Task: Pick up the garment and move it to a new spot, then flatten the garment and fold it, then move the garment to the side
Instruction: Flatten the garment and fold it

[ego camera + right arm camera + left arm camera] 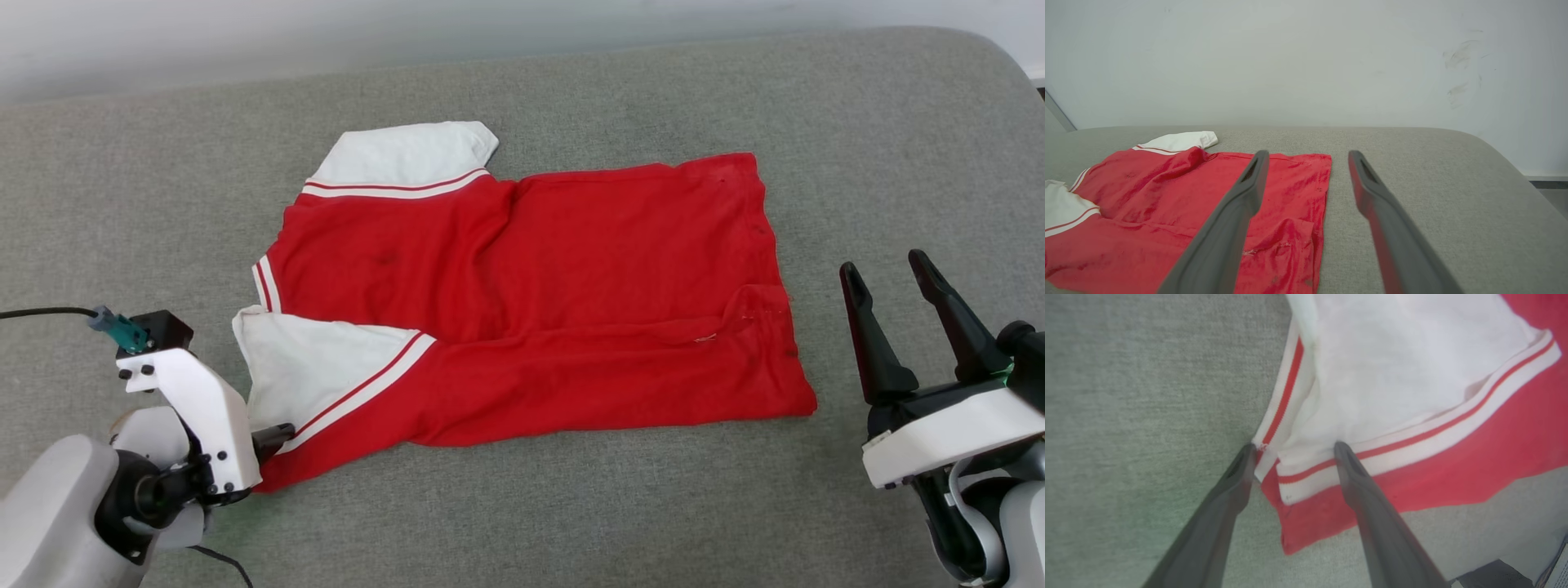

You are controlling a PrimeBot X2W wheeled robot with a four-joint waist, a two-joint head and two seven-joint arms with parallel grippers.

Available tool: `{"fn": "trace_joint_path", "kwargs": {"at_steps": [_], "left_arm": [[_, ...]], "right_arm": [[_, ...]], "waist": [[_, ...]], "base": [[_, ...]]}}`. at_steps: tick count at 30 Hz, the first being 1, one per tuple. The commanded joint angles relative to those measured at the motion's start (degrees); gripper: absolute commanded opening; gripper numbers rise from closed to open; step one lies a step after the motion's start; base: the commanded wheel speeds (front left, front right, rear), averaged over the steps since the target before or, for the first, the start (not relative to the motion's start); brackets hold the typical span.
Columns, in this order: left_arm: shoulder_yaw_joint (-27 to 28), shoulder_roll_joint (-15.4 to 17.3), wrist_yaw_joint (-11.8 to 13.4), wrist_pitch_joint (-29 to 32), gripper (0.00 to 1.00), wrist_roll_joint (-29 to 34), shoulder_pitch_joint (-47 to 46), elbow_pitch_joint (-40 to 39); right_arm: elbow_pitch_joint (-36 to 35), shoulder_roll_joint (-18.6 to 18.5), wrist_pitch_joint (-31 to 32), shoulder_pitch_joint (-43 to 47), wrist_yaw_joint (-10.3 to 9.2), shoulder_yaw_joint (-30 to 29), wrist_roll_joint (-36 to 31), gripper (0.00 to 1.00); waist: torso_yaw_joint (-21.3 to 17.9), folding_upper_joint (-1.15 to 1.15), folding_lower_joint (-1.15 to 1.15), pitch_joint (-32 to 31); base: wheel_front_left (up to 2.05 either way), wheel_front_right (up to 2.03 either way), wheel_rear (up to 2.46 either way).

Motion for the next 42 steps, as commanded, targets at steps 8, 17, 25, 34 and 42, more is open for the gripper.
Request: {"fn": "trace_joint_path", "kwargs": {"at_steps": [8,17,25,34,42], "left_arm": [[-1.1,-4.3,-3.7,-7.2,0.00,1.2,1.4,3.7],[0.4,-3.7,-4.5,-12.3,0.00,3.6,-1.8,-1.5],[0.0,-4.6,-3.9,-13.8,0.00,5.4,-4.3,-6.5],[0.3,-7.1,-3.1,-17.3,0.00,6.0,-4.9,-5.1],[0.4,-8.7,-3.5,-19.8,0.00,5.1,-2.5,-2.7]], "right_arm": [[2.2,-1.8,6.7,0.9,-0.02,-1.7,4.3,1.00],[10.2,-6.7,28.4,-1.2,-0.02,-2.9,10.4,1.00],[16.4,-6.5,39.8,-7.2,-0.02,1.4,13.6,1.00],[28.6,-4.5,41.9,-12.2,0.00,9.1,17.6,0.00],[27.3,-7.9,38.1,-14.4,-0.01,11.0,18.2,0.00]], "waist": [[2.0,-0.01,0.00,-3.4],[4.4,-0.01,0.00,-4.0],[6.4,-0.01,0.00,-0.2],[7.6,-0.01,0.00,1.3],[7.6,-0.01,0.00,-3.2]], "base": [[0.00,0.00,0.00],[0.00,0.00,0.00],[0.00,0.00,0.00],[0.00,0.00,0.00],[0.00,0.00,0.00]]}}
